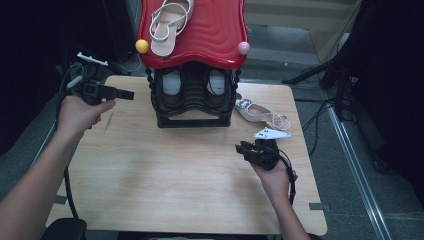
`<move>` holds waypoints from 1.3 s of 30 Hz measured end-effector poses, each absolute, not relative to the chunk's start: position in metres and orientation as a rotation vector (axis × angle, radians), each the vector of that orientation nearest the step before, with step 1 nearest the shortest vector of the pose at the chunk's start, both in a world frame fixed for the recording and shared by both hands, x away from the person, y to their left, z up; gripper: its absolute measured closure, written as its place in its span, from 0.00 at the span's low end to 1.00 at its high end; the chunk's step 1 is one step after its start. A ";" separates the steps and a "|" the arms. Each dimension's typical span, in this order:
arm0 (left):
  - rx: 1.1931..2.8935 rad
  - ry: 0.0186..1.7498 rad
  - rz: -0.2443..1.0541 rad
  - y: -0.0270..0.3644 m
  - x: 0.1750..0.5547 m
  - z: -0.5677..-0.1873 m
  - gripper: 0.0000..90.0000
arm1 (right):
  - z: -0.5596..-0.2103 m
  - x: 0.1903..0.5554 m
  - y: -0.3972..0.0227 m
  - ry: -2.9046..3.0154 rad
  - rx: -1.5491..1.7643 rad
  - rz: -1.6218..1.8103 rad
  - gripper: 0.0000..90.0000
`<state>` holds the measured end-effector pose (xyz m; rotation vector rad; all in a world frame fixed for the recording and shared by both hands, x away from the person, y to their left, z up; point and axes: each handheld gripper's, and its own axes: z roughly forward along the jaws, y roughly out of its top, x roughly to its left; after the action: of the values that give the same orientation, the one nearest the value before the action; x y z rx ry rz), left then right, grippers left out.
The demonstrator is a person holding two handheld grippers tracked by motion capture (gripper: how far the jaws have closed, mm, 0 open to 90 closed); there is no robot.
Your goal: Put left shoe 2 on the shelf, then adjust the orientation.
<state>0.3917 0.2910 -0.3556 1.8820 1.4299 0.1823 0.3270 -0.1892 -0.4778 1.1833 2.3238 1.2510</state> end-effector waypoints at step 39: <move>1.920 1.381 0.127 0.265 0.334 -0.444 0.53 | -0.478 0.366 -0.221 2.281 1.320 1.147 1.00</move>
<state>0.3337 0.2652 -0.4437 1.9196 1.3813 0.1273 0.3660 -0.2213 -0.4780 1.3205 2.2810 1.1471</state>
